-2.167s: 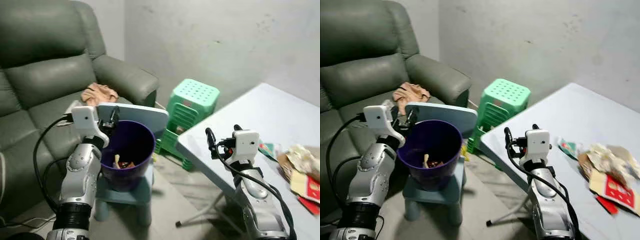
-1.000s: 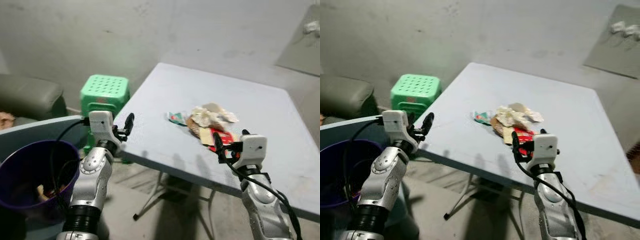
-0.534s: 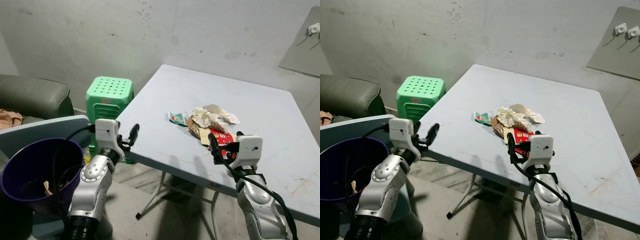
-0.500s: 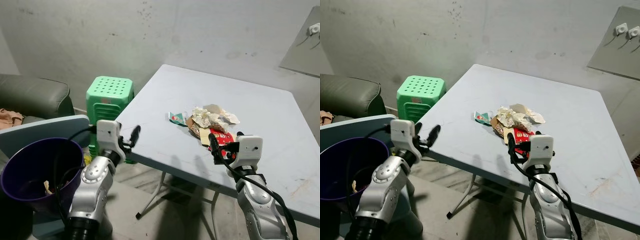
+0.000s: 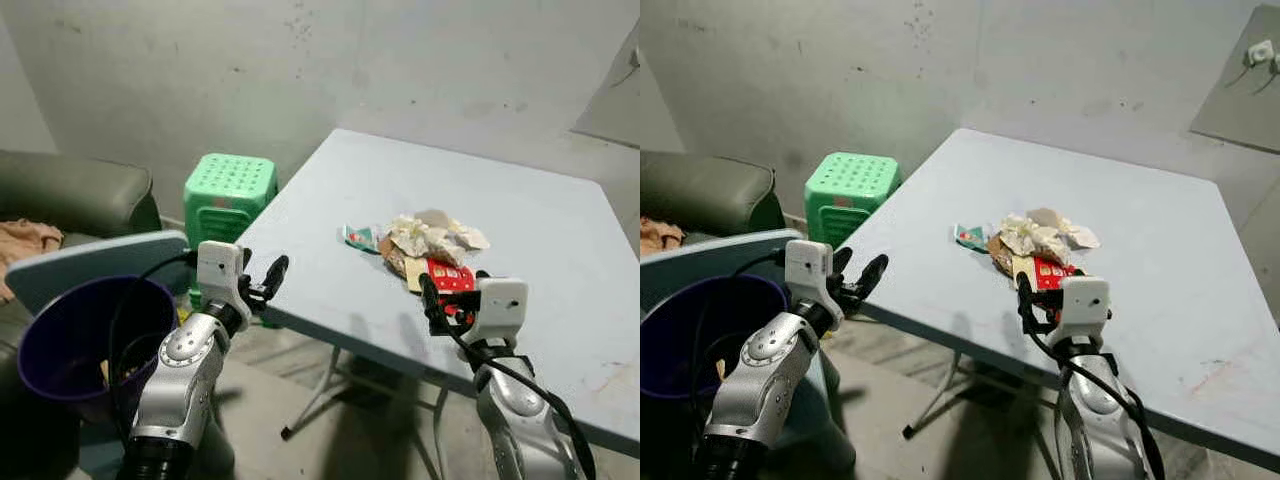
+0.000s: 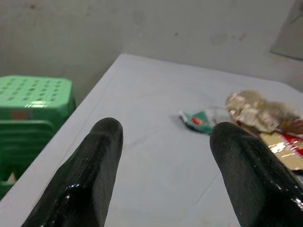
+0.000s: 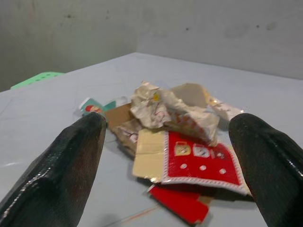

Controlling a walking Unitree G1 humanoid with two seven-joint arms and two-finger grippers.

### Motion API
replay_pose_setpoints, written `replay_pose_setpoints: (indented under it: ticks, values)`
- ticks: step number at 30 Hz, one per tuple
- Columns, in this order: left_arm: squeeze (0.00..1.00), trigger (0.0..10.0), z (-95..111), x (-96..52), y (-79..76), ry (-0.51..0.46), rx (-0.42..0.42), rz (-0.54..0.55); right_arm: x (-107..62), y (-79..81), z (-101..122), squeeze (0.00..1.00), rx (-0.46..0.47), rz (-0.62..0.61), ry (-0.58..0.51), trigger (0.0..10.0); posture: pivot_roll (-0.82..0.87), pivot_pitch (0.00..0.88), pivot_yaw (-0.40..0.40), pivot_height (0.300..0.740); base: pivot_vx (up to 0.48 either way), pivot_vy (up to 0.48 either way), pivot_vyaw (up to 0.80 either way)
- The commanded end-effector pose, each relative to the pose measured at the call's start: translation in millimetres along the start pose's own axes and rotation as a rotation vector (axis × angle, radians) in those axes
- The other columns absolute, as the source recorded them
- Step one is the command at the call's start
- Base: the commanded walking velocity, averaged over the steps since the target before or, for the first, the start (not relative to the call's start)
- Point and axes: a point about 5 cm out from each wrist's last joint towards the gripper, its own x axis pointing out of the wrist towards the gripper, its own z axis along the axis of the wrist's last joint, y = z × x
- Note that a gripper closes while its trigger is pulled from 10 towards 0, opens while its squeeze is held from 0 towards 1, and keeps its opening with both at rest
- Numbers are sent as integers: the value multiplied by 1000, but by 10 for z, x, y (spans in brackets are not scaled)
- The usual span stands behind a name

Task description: Picking trash to rubbish bin

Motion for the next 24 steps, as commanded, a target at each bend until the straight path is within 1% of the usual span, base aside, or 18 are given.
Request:
replay_pose_setpoints:
  ticks: [1,24]
  values:
    - [0,10000,55,20,-35,-11,9,-20,2,-18,72,0,-2,-5,-29,10000,-82,1,-57,740,352,0,0]
    - [0,10000,83,34,-63,-13,7,-32,-4,-25,67,0,0,-16,-30,10000,-80,4,-59,740,360,0,0]
